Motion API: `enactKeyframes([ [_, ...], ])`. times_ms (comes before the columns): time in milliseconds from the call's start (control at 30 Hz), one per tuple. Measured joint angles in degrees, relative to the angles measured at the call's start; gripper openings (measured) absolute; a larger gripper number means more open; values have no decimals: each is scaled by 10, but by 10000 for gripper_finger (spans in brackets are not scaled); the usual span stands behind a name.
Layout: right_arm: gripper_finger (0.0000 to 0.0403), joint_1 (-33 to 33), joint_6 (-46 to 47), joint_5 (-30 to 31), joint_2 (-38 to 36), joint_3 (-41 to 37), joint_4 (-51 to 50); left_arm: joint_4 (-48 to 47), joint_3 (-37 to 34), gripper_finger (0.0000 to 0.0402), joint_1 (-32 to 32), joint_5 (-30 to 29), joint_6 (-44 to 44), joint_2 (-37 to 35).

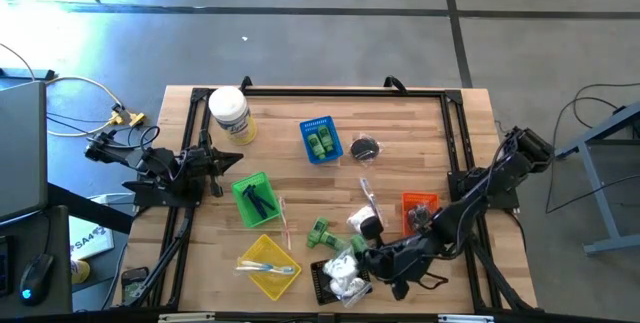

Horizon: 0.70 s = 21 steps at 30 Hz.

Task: Pick & Place Travel size toiletries
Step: Put the cotton pack into the black bin

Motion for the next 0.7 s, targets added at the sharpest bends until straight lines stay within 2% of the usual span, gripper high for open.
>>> enactKeyframes([
  [333,2,-27,-21,-50,3,0,40,-2,0,0,0,0,0,0],
  [700,2,-55,3,-181,73,0,82,-5,0,0,0,0,0,0],
])
